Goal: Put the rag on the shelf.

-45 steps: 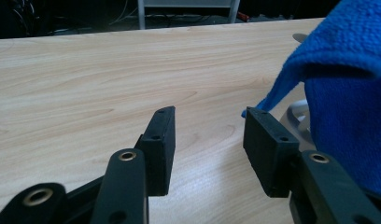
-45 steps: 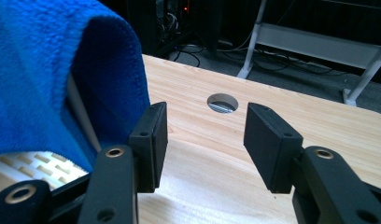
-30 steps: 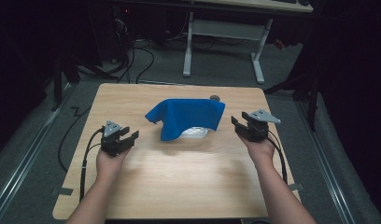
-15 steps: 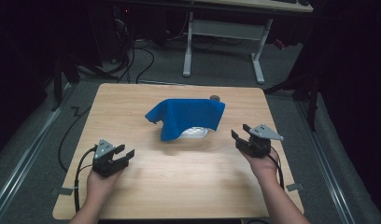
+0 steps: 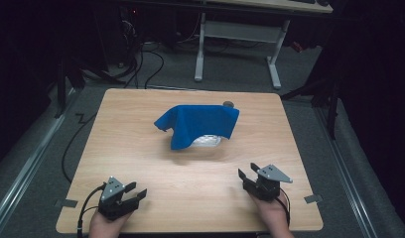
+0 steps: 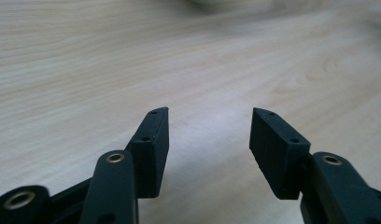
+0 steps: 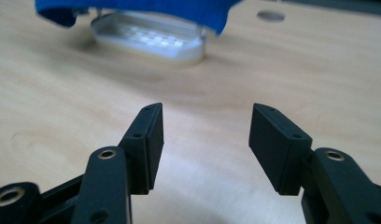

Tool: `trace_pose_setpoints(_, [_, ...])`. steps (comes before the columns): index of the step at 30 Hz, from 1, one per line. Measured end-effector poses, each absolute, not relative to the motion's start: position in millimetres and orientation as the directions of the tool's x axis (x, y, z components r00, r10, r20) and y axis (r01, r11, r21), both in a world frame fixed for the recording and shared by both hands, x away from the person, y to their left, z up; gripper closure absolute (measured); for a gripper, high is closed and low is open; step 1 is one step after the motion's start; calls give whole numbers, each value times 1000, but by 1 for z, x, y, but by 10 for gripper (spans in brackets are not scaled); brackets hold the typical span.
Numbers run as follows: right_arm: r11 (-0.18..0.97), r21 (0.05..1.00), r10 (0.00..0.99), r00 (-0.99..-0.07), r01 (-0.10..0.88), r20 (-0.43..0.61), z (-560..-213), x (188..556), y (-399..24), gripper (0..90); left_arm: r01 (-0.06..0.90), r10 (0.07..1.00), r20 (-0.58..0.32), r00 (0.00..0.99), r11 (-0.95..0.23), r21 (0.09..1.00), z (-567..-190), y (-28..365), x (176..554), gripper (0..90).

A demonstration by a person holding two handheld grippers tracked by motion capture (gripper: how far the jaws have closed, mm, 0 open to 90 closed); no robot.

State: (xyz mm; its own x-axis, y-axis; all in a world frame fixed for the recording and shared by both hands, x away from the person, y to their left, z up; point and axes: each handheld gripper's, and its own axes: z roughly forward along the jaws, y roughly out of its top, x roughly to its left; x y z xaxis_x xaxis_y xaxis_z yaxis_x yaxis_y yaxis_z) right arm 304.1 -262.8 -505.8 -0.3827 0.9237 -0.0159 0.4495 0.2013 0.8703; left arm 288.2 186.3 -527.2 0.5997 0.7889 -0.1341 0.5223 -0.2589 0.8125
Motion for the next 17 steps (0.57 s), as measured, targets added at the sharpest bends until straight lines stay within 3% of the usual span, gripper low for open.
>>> trace_pose_setpoints(6, [322,834,892,-439,449,-108,-516,296,-251,434,534,785,-146,602,-261,804,-529,185,291,473])
trace_pose_setpoints(17, [299,836,895,-439,461,-78,-517,296,-256,410,544,796,-160,584,-238,805,-529,190,295,460])
